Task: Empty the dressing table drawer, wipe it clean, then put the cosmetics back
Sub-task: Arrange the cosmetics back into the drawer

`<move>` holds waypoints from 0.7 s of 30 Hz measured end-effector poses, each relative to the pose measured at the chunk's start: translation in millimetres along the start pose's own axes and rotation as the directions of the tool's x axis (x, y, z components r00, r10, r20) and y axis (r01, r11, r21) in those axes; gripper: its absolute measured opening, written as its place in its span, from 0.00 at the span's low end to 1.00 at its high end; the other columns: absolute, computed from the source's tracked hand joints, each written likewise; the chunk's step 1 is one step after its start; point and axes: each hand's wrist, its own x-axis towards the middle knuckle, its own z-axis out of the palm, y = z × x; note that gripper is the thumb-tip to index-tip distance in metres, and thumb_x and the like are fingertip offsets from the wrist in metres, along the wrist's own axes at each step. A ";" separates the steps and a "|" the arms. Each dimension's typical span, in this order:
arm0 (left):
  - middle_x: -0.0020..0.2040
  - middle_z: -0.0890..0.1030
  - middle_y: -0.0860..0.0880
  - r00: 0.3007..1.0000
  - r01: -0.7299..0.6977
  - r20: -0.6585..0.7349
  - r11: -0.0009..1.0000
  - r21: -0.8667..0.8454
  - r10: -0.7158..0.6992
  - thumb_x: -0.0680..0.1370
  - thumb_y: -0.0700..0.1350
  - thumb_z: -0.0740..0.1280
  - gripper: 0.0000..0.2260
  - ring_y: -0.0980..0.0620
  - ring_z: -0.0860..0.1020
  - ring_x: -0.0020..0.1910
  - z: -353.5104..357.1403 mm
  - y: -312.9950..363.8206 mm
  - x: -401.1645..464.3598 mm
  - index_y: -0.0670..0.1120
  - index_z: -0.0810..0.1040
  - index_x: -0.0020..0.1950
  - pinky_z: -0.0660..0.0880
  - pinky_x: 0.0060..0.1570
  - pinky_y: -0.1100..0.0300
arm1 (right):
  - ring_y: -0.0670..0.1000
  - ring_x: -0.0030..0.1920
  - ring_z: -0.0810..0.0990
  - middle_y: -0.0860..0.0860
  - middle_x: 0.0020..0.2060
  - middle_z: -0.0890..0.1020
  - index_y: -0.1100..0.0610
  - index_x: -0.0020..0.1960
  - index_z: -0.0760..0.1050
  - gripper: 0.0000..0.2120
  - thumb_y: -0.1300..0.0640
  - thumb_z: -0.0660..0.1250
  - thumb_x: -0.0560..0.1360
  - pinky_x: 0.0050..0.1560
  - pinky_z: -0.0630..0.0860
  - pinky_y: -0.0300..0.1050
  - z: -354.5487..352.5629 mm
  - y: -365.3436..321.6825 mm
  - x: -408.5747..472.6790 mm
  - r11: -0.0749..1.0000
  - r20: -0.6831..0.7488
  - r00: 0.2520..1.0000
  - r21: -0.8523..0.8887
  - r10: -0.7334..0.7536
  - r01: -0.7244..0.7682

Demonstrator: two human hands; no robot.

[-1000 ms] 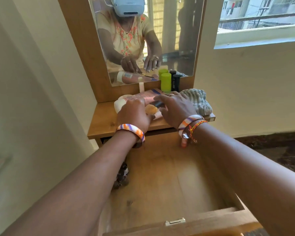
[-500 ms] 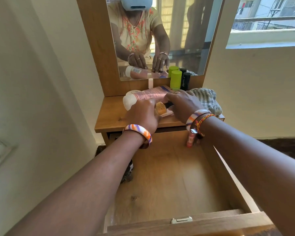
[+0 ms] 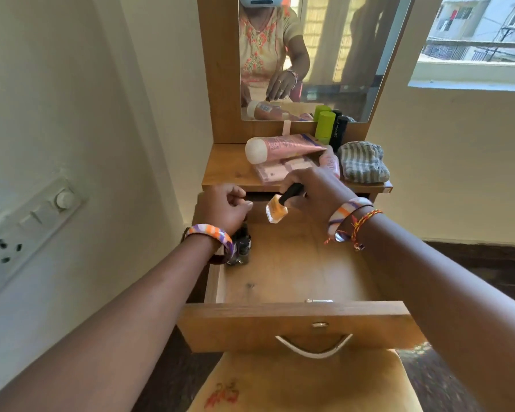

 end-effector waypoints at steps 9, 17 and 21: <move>0.59 0.77 0.38 0.885 0.450 0.081 0.888 0.096 -0.458 0.79 0.42 0.60 0.14 0.41 0.76 0.57 6.4 -39.0 -32.5 0.35 0.73 0.61 0.71 0.50 0.55 | 0.44 0.44 0.75 0.53 0.51 0.81 0.58 0.55 0.80 0.11 0.61 0.70 0.72 0.35 0.65 0.24 57.8 -45.8 -21.8 0.961 0.146 0.987 0.255 0.069 -0.105; 0.63 0.75 0.38 0.848 0.507 0.146 0.860 0.056 -0.509 0.81 0.40 0.55 0.15 0.40 0.74 0.61 14.2 -45.5 -36.5 0.36 0.71 0.66 0.72 0.57 0.53 | 0.53 0.52 0.79 0.57 0.56 0.79 0.60 0.55 0.79 0.12 0.61 0.71 0.72 0.48 0.75 0.36 99.8 -56.7 -14.1 0.926 0.146 0.966 0.285 0.214 -0.248; 0.62 0.75 0.38 0.850 0.501 0.150 0.863 0.066 -0.505 0.81 0.40 0.56 0.15 0.41 0.75 0.60 15.5 -46.3 -35.8 0.37 0.71 0.65 0.72 0.57 0.53 | 0.54 0.53 0.79 0.57 0.56 0.78 0.60 0.56 0.78 0.13 0.62 0.71 0.72 0.52 0.78 0.40 110.9 -61.1 -9.7 0.931 0.157 0.966 0.272 0.205 -0.242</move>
